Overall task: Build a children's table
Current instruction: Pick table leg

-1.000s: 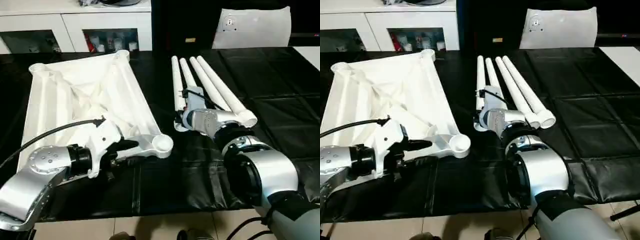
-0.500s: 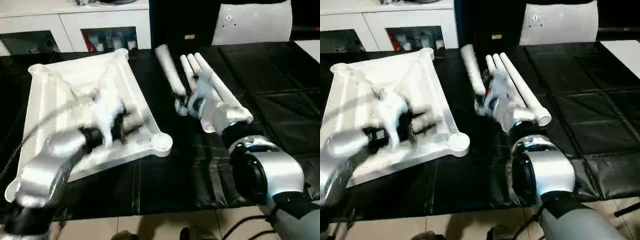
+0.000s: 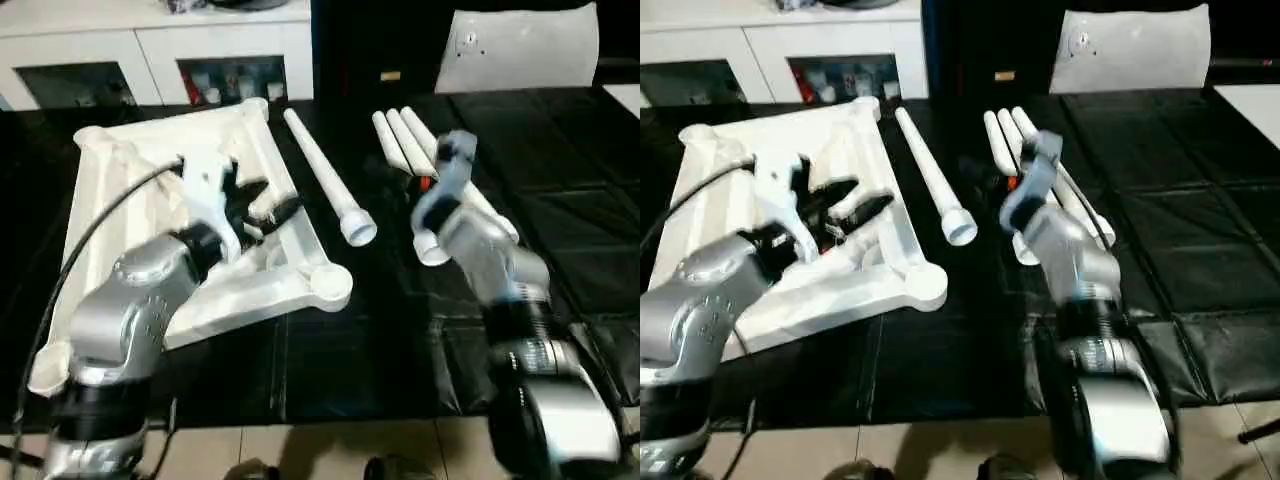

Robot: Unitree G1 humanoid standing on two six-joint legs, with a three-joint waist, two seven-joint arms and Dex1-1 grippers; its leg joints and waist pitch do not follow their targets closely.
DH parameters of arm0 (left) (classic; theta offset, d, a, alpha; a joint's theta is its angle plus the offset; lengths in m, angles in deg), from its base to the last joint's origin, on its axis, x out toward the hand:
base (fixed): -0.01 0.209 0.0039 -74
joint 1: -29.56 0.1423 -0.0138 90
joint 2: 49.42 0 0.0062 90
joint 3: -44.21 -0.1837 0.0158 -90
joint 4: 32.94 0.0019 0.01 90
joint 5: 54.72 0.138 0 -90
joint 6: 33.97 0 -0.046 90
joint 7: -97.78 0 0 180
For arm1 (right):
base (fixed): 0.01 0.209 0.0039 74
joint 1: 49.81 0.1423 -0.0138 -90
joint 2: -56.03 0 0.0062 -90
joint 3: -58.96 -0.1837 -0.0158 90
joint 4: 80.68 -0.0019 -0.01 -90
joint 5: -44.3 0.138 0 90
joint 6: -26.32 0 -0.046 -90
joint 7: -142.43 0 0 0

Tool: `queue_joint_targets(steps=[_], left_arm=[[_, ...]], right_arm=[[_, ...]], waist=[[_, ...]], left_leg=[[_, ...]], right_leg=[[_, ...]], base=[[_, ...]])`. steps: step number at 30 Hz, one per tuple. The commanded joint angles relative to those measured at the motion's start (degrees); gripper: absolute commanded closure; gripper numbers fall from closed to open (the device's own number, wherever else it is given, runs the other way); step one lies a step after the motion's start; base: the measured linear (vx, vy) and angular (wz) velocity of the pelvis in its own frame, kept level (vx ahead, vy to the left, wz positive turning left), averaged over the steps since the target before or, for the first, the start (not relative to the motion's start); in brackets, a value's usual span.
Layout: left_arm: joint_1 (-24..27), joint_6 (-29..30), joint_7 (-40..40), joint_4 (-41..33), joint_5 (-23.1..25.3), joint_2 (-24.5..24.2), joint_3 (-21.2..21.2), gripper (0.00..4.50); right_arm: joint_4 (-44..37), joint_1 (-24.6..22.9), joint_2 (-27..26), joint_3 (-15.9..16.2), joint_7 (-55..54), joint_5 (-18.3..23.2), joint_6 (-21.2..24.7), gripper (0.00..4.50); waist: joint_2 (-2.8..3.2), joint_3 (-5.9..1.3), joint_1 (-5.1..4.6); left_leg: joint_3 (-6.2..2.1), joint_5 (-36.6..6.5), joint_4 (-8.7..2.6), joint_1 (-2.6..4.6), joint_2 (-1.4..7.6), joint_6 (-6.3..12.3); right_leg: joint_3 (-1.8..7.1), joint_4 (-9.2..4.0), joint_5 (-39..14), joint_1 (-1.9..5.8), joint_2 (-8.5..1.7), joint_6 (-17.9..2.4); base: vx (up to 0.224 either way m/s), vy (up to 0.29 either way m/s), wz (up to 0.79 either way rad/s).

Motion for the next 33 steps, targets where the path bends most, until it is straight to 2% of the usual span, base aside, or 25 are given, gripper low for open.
queue_joint_targets(steps=[1, 2, 4, 5, 6, 7, 10, 11, 12, 13, 14, 15, 17, 18, 21, 22, 23, 25, 26, 27, 28, 30, 31, 32, 33], left_arm=[[1.48, 0.91, 1.09, -2.53, 1.68, -1.77, -2.22, 0.46], [2.28, 0.30, 0.93, -2.93, 2.88, -2.51, -2.97, 0.46], [3.19, -0.47, 0.08, -3.23, 4.78, -3.38, -3.87, 0.31], [3.50, -1.19, -0.43, -3.48, 5.53, -3.54, -4.14, 0.22], [3.53, -1.26, -0.48, -3.50, 5.60, -3.56, -4.17, 0.14], [4.39, -2.43, -2.20, -4.17, 5.89, -2.55, -3.58, 0.14], [6.01, -4.01, -5.09, -5.89, 7.02, -1.09, -3.26, 0.00], [7.09, -4.42, -7.48, -7.08, 7.45, 0.42, -2.56, 0.00], [7.63, -4.57, -8.57, -7.77, 7.65, 1.17, -2.14, 0.00], [9.02, -4.85, -11.14, -9.49, 7.99, 3.08, -1.10, 0.00], [9.50, -4.82, -12.13, -10.05, 8.19, 3.84, -0.69, 0.00], [11.20, -5.99, -15.13, -11.59, 9.53, 5.79, 0.07, 0.00], [11.88, -6.55, -16.02, -12.11, 9.89, 6.42, 0.30, 0.00], [12.21, -6.97, -16.28, -12.27, 9.93, 6.60, 0.42, 0.00], [14.92, -7.81, -18.20, -14.27, 10.08, 8.24, 1.30, 0.00], [15.42, -7.78, -18.34, -14.73, 10.24, 8.26, 1.18, 0.00], [15.82, -7.80, -18.38, -15.11, 10.33, 8.26, 1.05, 0.00], [17.29, -7.34, -18.88, -16.42, 10.23, 8.83, 0.97, 0.00], [17.41, -7.34, -18.98, -16.52, 10.30, 8.93, 0.95, 0.00], [17.47, -7.34, -19.02, -16.57, 10.33, 8.98, 0.94, 0.00], [17.99, -7.40, -19.01, -16.93, 10.45, 8.85, 0.43, 0.00], [18.30, -7.43, -19.13, -17.03, 10.17, 9.16, 0.44, 0.00], [18.30, -7.38, -19.25, -17.05, 10.20, 9.21, 0.49, 0.00], [18.28, -7.43, -19.41, -17.12, 10.23, 9.23, 0.51, 0.00], [18.23, -7.29, -19.53, -17.30, 10.21, 9.21, 0.57, 0.00]], right_arm=[[-4.41, -0.69, -0.17, 1.49, -0.75, -0.64, 2.07, 2.52], [-5.81, -0.98, -0.18, 2.18, -1.35, -1.42, 2.16, 2.52], [-7.61, -1.05, -0.24, 3.07, -2.54, -2.32, 3.42, 2.45], [-8.40, -1.03, -0.09, 3.87, -2.99, -3.13, 3.78, 2.39], [-8.48, -1.03, -0.08, 3.95, -3.04, -3.22, 3.81, 2.26], [-9.63, -1.23, 0.09, 5.35, -5.20, -5.15, 4.29, 2.26], [-12.19, -2.55, -0.01, 6.98, -9.81, -9.14, 2.99, 1.98], [-15.45, -3.93, -0.40, 7.23, -12.17, -10.08, 4.07, 1.90], [-17.72, -4.87, -0.89, 6.98, -13.11, -9.80, 5.02, 1.81], [-23.58, -7.43, -1.81, 6.77, -15.23, -9.63, 7.16, 1.81], [-25.87, -8.56, -1.80, 7.14, -15.62, -10.00, 7.71, 1.64], [-33.94, -13.12, -1.66, 8.40, -16.56, -11.08, 8.22, 1.58], [-37.39, -15.20, -1.65, 8.78, -17.31, -11.80, 8.30, 1.49], [-38.81, -16.04, -1.75, 8.98, -17.90, -12.20, 8.38, 1.26], [-49.81, -24.11, -2.79, 8.82, -20.51, -12.15, 9.19, 1.14], [-51.33, -25.39, -2.76, 8.87, -20.72, -12.08, 9.32, 0.93], [-52.40, -26.35, -2.73, 8.92, -20.88, -12.03, 9.42, 0.93], [-55.48, -29.56, -2.76, 8.87, -21.47, -11.79, 9.92, 0.80], [-55.68, -29.76, -2.73, 8.94, -21.57, -11.88, 10.07, 0.75], [-55.78, -29.86, -2.72, 8.98, -21.62, -11.92, 10.14, 0.64], [-55.94, -30.15, -2.32, 9.41, -21.65, -12.48, 10.82, 0.49], [-56.32, -30.19, -2.07, 9.74, -21.74, -12.63, 11.52, 0.36], [-56.38, -30.08, -2.05, 9.79, -21.75, -12.57, 11.72, 0.33], [-56.55, -30.00, -2.02, 9.81, -21.83, -12.51, 11.89, 0.16], [-56.71, -29.75, -2.02, 9.82, -21.93, -12.30, 12.23, 0.16]], waist=[[0.10, -5.03, 0.21], [-0.20, -4.86, 0.07], [0.03, -4.88, 0.03], [-0.12, -4.14, 0.02], [-0.01, -4.20, 0.00], [0.01, -3.74, -0.18], [-0.10, -3.78, -0.34], [-0.16, -3.39, -0.41], [-0.15, -3.53, -0.38], [-0.14, -3.60, -0.40], [-0.26, -3.84, -0.30], [-0.05, -3.70, -0.40], [-0.24, -3.63, -0.41], [-0.09, -3.61, -0.42], [-0.08, -3.41, -0.69], [-0.07, -3.44, -0.66], [-0.15, -3.34, -0.81], [0.00, -2.44, -1.15], [-0.14, -2.24, -1.33], [-0.08, -1.45, -1.91], [-0.33, -1.18, -2.47], [-0.21, -0.85, -2.99], [0.06, -0.99, -3.77], [-0.23, -1.05, -4.11], [-0.14, -1.09, -4.25]], left_leg=[[-0.61, -0.08, -3.84, -0.01, 2.85, 3.62], [-0.52, -0.20, -3.93, -0.04, 2.82, 3.73], [-0.49, -0.77, -3.88, 0.01, 2.67, 3.32], [-0.46, -2.23, -4.18, 0.06, 2.66, 3.03], [-0.56, -2.45, -4.21, 0.03, 2.68, 2.78], [-0.55, -4.27, -4.42, 0.04, 2.62, 2.22], [-0.55, -3.95, -4.40, -0.01, 2.59, 1.31], [-0.57, -3.91, -4.55, -0.16, 2.72, 1.25], [-0.59, -3.17, -4.47, -0.18, 2.72, 1.10], [-0.54, -2.80, -4.47, -0.14, 2.66, 1.40], [-0.61, -1.37, -4.47, -0.27, 2.67, 1.80], [-0.66, -1.21, -4.57, -0.30, 2.63, 2.20], [-0.68, -0.98, -4.74, -0.35, 2.73, 2.67], [-0.74, -0.89, -4.83, -0.35, 2.70, 2.70], [-0.76, -2.86, -5.13, -0.23, 2.75, 2.15], [-0.84, -2.53, -5.11, -0.26, 2.80, 2.12], [-0.86, -4.32, -5.36, -0.20, 2.77, 1.92], [-0.81, -14.99, -6.23, 1.07, 2.75, 0.61], [-0.73, -18.20, -6.36, 1.65, 2.57, 0.43], [-0.79, -24.58, -6.41, 3.00, 1.99, 0.11], [-0.88, -28.24, -6.13, 4.40, 1.48, 0.36], [-1.05, -29.90, -6.17, 4.84, 1.20, 0.67], [-1.42, -30.77, -6.56, 5.32, 1.35, 0.94], [-1.46, -30.73, -6.63, 5.42, 1.39, 1.16], [-1.59, -29.57, -6.96, 5.00, 1.45, 1.45]], right_leg=[[2.97, -3.96, -6.83, 3.91, -4.94, -13.38], [2.93, -4.22, -7.17, 3.75, -4.79, -13.17], [2.92, -4.25, -8.31, 3.70, -4.80, -12.72], [3.02, -4.68, -10.23, 3.37, -4.71, -12.22], [3.00, -4.59, -10.62, 3.45, -4.67, -12.02], [3.04, -4.99, -12.93, 3.28, -4.74, -11.30], [3.12, -5.02, -13.61, 3.30, -4.78, -10.62], [3.15, -5.07, -13.30, 3.14, -4.73, -10.45], [3.13, -4.97, -12.22, 3.28, -4.61, -10.20], [3.21, -4.95, -11.03, 3.34, -4.62, -10.04], [3.17, -4.76, -8.60, 3.56, -4.55, -9.63], [3.08, -4.85, -7.99, 3.49, -4.42, -9.54], [3.00, -4.98, -7.43, 3.56, -4.43, -8.77], [2.97, -5.11, -7.62, 3.55, -4.39, -8.54], [3.04, -5.52, -9.00, 3.42, -4.36, -7.50], [3.07, -5.38, -8.18, 3.48, -4.35, -7.34], [2.98, -5.49, -9.60, 3.55, -4.36, -7.14], [2.80, -6.55, -23.89, 3.45, -4.22, -5.03], [2.57, -7.06, -28.28, 3.29, -4.03, -4.17], [1.95, -8.15, -37.99, 2.75, -3.64, -1.94], [1.35, -9.20, -43.63, 2.52, -3.29, -0.27], [0.57, -9.96, -45.96, 2.93, -3.19, 0.90], [0.11, -10.11, -44.29, 3.52, -3.32, 1.01], [0.08, -10.06, -43.45, 3.67, -3.24, 0.71], [0.40, -9.73, -41.91, 4.38, -3.42, -0.37]], base=[[0.000, 0.000, 0.00], [0.000, 0.000, 0.00], [0.000, 0.000, 0.00], [0.000, 0.000, 0.00], [0.000, 0.000, 0.00], [0.000, 0.000, 0.00], [0.000, 0.000, 0.00], [0.000, 0.000, 0.00], [0.000, 0.000, 0.00], [0.000, 0.000, 0.00], [0.000, 0.000, 0.00], [0.000, 0.000, 0.00], [0.000, 0.000, 0.00], [0.000, 0.000, 0.00], [0.000, 0.000, 0.00], [0.000, 0.000, 0.00], [0.000, 0.000, 0.00], [0.000, 0.000, 0.00], [0.000, 0.000, 0.00], [0.000, 0.000, 0.00], [0.000, 0.000, 0.00], [0.000, 0.000, 0.00], [0.000, 0.000, 0.00], [0.000, 0.000, 0.00], [0.000, 0.000, 0.00]])
